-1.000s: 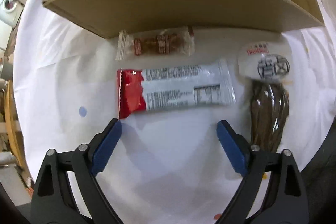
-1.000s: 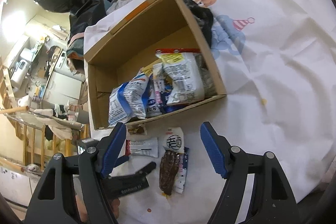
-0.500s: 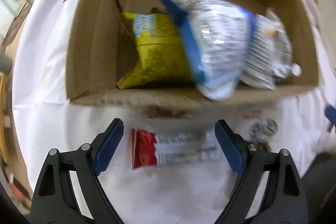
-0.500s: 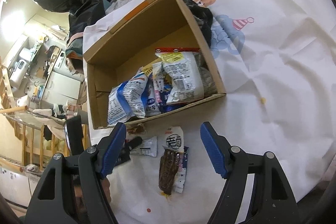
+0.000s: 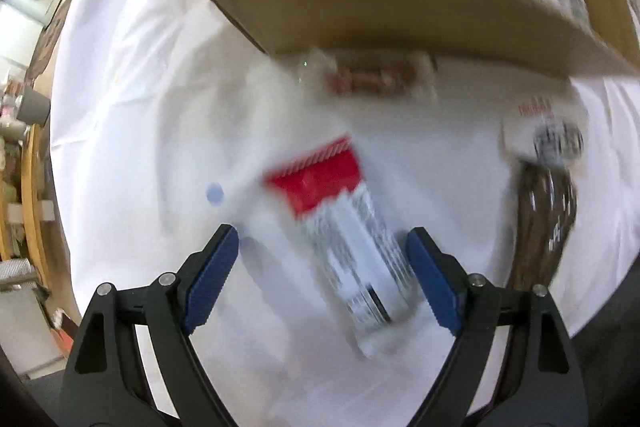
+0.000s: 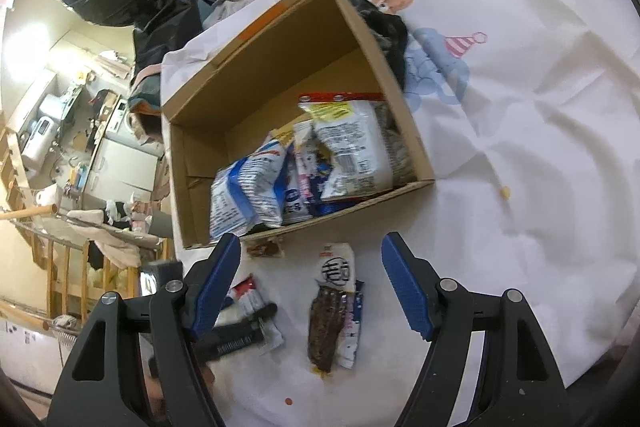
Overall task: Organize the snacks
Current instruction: 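Grasp the red-and-white snack bar with the left gripper, then grasp the brown jerky packet with the right gripper while the left holds the red bar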
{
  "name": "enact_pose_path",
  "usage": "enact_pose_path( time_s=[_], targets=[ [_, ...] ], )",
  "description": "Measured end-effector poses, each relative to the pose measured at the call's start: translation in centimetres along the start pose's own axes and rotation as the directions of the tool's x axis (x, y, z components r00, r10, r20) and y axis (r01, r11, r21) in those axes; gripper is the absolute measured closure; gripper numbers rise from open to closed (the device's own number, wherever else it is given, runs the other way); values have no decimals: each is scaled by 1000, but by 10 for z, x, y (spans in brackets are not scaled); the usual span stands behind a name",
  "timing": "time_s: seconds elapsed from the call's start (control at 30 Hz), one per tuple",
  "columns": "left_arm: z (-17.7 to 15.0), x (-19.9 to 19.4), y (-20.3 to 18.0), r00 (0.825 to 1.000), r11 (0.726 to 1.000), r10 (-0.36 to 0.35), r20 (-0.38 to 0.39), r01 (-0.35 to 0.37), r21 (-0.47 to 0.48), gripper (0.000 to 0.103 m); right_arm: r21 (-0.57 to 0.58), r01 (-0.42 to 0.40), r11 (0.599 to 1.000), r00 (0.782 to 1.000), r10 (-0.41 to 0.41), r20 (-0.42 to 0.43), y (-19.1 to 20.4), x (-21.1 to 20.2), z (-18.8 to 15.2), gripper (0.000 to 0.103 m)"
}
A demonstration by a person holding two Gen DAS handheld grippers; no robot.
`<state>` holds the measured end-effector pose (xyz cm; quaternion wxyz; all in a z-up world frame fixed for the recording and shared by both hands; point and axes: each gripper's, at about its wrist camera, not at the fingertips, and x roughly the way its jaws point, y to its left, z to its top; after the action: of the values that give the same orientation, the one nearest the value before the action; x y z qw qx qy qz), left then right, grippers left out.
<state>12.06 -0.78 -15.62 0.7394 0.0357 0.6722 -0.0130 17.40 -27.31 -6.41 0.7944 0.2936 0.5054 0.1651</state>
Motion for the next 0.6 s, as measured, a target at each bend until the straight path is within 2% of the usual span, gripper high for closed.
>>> enact_pose_path(
  time_s=[0.07, 0.13, 0.2, 0.23, 0.27, 0.33, 0.37, 0.4, 0.43, 0.47, 0.53, 0.57, 0.6],
  targets=[
    [-8, -7, 2, 1000, 1000, 10, 25, -9, -7, 19, -4, -11, 1000, 1000, 11, -2, 3, 0, -1, 27],
    [-7, -18, 4, 997, 997, -36, 70, 41, -63, 19, -11, -14, 1000, 1000, 14, -1, 6, 0, -1, 27],
    [-7, -19, 3, 996, 996, -50, 75, 55, -75, 20, -15, -10, 1000, 1000, 10, -1, 7, 0, -1, 27],
    [-7, -16, 0, 996, 996, -52, 69, 56, -66, 29, -14, -6, 1000, 1000, 6, -2, 6, 1, -2, 27],
    [0, -9, 6, 997, 997, -52, 53, 55, -55, 46, -11, 1, 1000, 1000, -2, -3, 5, 1, -2, 27],
    [3, -5, 7, 999, 998, -37, 39, 39, -54, 53, 0, 19, 1000, 1000, -19, -12, 0, 3, -2, 27],
    [0, -7, 5, 998, 998, -32, 46, 34, -46, 67, 6, 32, 999, 999, -32, -24, -3, 5, -3, 27],
    [-4, -12, -1, 998, 999, -25, 49, 27, -39, 74, 8, 44, 999, 998, -44, -39, -6, 8, -5, 27],
    [2, -12, 1, 998, 999, -18, 54, 20, -37, 75, 9, 57, 998, 996, -56, -63, -8, 12, -7, 27],
    [6, -14, 0, 998, 999, -20, 56, 22, -38, 75, 13, 60, 998, 993, -58, -101, -10, 19, -10, 29],
    [2, -16, -3, 998, 999, -40, 47, 42, -32, 75, 28, 34, 999, 983, -29, -180, -12, 33, -17, 44],
    [9, -16, 1, 997, 997, -62, 41, 63, -34, 75, 39, 30, 999, 976, -21, -217, -13, 41, -20, 52],
    [6, -20, -2, 996, 996, -82, 39, 84, -38, 75, 47, 32, 998, 966, -19, -257, -15, 50, -24, 55]
  ],
)
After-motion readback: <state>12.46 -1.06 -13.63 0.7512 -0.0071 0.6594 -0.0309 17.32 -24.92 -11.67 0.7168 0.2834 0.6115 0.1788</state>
